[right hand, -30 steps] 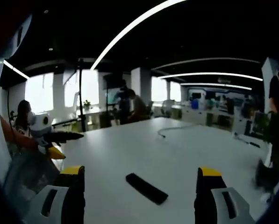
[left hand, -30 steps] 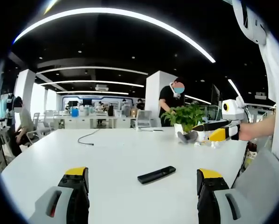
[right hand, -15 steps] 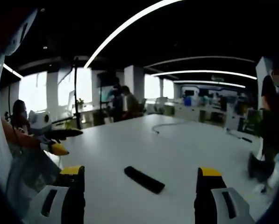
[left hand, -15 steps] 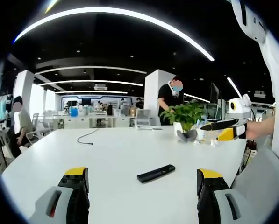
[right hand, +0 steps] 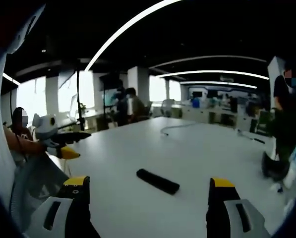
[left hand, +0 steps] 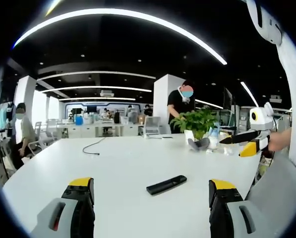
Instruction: Press the specified remote control buttons in sequence, fully releasing each button before pressing the next.
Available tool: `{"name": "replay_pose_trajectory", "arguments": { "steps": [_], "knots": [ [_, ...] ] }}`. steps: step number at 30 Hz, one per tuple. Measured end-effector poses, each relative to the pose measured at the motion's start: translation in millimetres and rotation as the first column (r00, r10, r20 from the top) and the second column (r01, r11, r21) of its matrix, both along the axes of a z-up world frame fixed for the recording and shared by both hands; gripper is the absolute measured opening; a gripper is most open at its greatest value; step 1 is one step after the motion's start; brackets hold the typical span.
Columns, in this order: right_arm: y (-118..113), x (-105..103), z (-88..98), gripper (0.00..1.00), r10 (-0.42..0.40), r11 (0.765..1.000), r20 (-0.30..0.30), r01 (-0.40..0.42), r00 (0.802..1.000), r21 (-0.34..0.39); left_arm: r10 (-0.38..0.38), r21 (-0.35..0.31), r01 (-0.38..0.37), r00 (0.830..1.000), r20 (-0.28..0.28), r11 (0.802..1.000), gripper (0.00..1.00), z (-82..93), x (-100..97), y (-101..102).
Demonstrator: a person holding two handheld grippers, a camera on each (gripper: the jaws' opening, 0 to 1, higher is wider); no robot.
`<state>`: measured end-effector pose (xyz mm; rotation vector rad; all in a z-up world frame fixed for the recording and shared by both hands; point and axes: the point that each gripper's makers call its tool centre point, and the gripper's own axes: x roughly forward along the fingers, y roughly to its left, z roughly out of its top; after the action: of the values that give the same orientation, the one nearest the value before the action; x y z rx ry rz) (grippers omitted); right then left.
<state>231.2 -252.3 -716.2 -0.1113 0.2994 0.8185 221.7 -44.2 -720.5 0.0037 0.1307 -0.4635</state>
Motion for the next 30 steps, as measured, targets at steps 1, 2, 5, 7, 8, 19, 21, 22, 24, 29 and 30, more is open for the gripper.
{"name": "replay_pose_trajectory", "arguments": {
  "steps": [1, 2, 5, 7, 8, 19, 21, 22, 24, 29, 30],
  "knots": [
    [-0.1, -1.6, -1.3, 0.99, 0.000, 1.000, -0.001, 0.000, 1.000, -0.003, 0.000, 0.001, 0.000, 1.000, -0.001, 1.000, 1.00, 0.0, -0.2, -0.1],
    [-0.2, -3.5, -2.2, 0.99, -0.003, 1.000, -0.002, 0.003, 1.000, -0.003, -0.003, -0.002, 0.003, 1.000, -0.002, 1.000, 1.00, 0.3, -0.4, -0.7],
    [1.3, -7.3, -5.1, 0.99, -0.004, 1.000, -0.023, 0.005, 1.000, 0.024, -0.010, 0.012, 0.010, 1.000, -0.020, 1.000, 1.00, -1.9, -2.5, -2.6],
    [1.7, -10.4, -9.1, 0.99, -0.005, 1.000, -0.026, 0.005, 1.000, 0.005, -0.016, 0.011, 0.017, 0.999, -0.029, 1.000, 1.00, -3.1, -3.0, -4.0],
    [1.8, -11.5, -9.7, 0.99, -0.001, 1.000, -0.023, 0.001, 1.000, -0.005, -0.020, 0.007, 0.021, 0.999, -0.034, 1.000, 1.00, -3.6, -3.4, -4.9],
    [-12.5, -21.4, -10.7, 0.99, -0.012, 0.999, 0.015, 0.013, 1.000, -0.036, -0.003, -0.041, 0.002, 1.000, -0.023, 0.999, 1.00, 2.3, -1.9, -1.6],
    [-15.4, -23.3, -13.3, 0.98, -0.017, 0.999, 0.017, 0.018, 1.000, -0.045, 0.001, -0.043, -0.002, 1.000, -0.029, 0.999, 1.00, 1.5, -1.5, -0.5],
    [-16.7, -23.9, -14.3, 0.98, -0.019, 0.999, 0.017, 0.020, 1.000, -0.049, 0.002, -0.042, -0.004, 1.000, -0.030, 0.999, 1.00, 1.1, -1.1, 0.1],
    [-21.7, -23.2, -16.0, 0.97, -0.041, 0.998, 0.029, 0.042, 0.999, -0.050, 0.009, -0.032, -0.010, 0.999, -0.038, 0.999, 1.00, -1.1, -0.9, 1.1],
    [-28.2, -16.5, -16.2, 0.92, -0.084, 0.995, 0.036, 0.086, 0.996, -0.045, 0.012, -0.039, -0.014, 0.999, -0.049, 0.999, 1.00, -2.8, -0.7, 1.8],
    [-30.5, -15.5, -15.9, 0.92, -0.096, 0.995, 0.030, 0.097, 0.995, -0.033, 0.014, -0.037, -0.016, 0.999, -0.050, 0.999, 1.00, -3.2, -0.9, 1.9]
  ]
}}
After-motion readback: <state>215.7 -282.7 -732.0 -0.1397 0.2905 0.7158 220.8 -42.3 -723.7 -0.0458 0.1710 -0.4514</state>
